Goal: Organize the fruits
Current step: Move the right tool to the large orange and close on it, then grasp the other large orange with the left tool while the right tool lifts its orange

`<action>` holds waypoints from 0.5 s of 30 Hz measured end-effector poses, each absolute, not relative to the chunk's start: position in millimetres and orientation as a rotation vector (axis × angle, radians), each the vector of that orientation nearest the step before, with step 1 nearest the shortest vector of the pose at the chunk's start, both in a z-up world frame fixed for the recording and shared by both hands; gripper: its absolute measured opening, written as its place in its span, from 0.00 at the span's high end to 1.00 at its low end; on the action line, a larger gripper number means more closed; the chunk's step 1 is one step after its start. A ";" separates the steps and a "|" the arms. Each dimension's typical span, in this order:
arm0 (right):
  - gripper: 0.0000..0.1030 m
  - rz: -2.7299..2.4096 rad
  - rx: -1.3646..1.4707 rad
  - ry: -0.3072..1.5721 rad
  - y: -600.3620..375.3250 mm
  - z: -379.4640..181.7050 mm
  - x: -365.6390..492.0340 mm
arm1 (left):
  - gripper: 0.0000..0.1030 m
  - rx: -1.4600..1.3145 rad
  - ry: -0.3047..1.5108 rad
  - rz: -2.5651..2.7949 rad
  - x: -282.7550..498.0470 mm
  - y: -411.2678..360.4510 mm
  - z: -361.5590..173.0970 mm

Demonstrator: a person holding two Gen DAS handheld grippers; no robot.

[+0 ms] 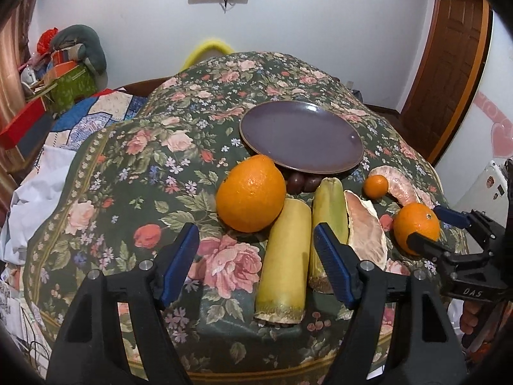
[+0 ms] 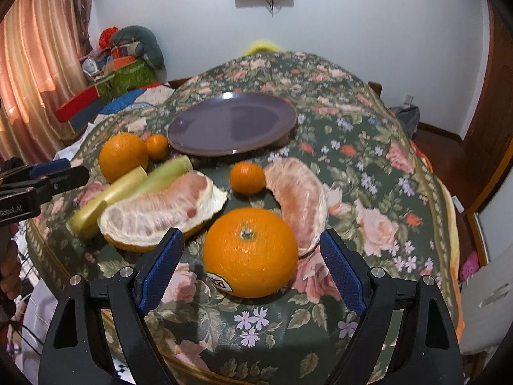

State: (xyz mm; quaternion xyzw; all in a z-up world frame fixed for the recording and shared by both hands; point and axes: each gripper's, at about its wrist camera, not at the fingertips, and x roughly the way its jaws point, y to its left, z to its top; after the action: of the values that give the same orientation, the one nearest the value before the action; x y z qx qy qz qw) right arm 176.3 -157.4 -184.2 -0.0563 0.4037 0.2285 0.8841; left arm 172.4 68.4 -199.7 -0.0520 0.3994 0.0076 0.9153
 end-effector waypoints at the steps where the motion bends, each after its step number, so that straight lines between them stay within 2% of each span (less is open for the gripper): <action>1: 0.20 0.481 -0.116 0.850 -157.4 -186.9 176.8 | 0.28 -0.109 0.826 0.014 173.8 68.3 -200.7; 3: 0.33 0.506 -0.114 0.886 -156.3 -193.9 178.8 | 0.28 -0.107 0.832 0.016 176.8 68.1 -202.8; 5: 0.39 0.500 -0.118 0.896 -156.8 -199.4 180.3 | 0.28 -0.100 0.834 0.019 179.3 67.7 -204.4; 15: 0.41 0.519 -0.077 0.843 -158.8 -183.6 183.1 | 0.27 -0.136 0.859 0.019 200.8 71.4 -210.9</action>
State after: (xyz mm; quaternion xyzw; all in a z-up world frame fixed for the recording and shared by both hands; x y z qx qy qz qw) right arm 183.1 -158.8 -183.6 -0.0371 0.4043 0.2490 0.8793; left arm 200.8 71.4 -210.9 -0.0658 0.4163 0.0092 0.9068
